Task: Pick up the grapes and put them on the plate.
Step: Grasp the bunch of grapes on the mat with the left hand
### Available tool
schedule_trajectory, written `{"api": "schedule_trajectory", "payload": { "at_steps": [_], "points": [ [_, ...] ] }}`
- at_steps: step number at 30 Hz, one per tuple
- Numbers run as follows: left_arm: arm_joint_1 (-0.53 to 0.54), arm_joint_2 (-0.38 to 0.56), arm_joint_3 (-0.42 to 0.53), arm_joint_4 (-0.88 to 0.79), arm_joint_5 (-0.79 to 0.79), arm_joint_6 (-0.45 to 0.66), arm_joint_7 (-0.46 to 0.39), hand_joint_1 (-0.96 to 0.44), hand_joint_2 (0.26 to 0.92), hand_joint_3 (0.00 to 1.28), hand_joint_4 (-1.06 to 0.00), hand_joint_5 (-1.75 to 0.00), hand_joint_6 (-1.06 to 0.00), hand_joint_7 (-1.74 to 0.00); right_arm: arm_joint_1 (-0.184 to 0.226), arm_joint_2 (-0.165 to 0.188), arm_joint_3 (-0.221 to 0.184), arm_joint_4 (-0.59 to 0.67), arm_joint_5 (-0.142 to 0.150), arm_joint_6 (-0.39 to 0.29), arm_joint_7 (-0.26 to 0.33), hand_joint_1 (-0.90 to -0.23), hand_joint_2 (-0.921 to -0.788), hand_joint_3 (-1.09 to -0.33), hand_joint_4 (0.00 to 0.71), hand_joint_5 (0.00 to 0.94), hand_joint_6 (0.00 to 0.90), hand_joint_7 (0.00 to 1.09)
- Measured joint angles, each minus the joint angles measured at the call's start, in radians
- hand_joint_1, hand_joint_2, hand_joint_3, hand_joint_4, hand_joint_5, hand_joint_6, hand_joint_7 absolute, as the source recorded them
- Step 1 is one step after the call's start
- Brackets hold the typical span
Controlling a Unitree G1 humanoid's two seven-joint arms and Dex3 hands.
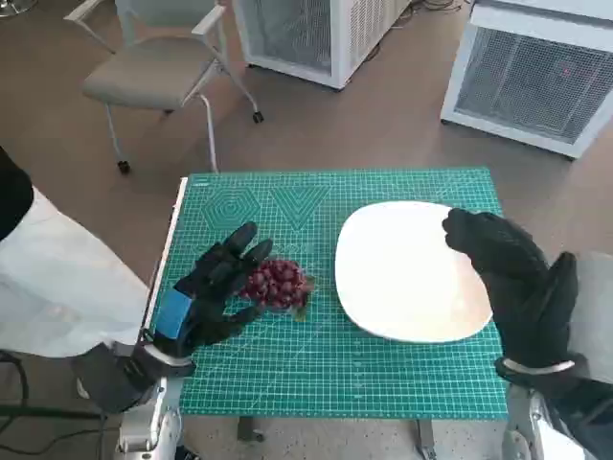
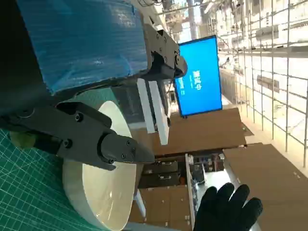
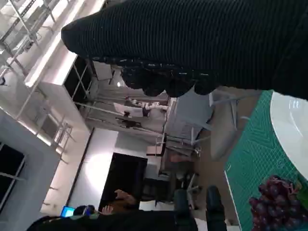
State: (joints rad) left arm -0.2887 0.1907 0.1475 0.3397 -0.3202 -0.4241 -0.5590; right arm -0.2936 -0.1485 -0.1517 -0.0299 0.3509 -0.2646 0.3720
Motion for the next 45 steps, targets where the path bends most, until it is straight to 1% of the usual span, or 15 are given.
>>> {"api": "schedule_trajectory", "payload": {
  "at_steps": [26,45],
  "points": [
    [0.000,0.000,0.001,-0.008,-0.003,0.021,-0.006,-0.31,0.921,0.15,-0.37,0.00,-0.38,0.00,0.000,0.000,0.000,0.004,0.000,0.000,0.000,-0.437,-0.921,-0.630,0.413,0.684,0.175,0.98],
    [0.000,-0.002,0.001,-0.009,-0.011,0.040,-0.008,-0.32,0.921,0.14,-0.37,0.00,-0.38,0.00,0.000,0.000,-0.001,-0.002,0.000,0.003,0.000,-0.437,-0.921,-0.630,0.415,0.682,0.166,0.97]
  ]
}}
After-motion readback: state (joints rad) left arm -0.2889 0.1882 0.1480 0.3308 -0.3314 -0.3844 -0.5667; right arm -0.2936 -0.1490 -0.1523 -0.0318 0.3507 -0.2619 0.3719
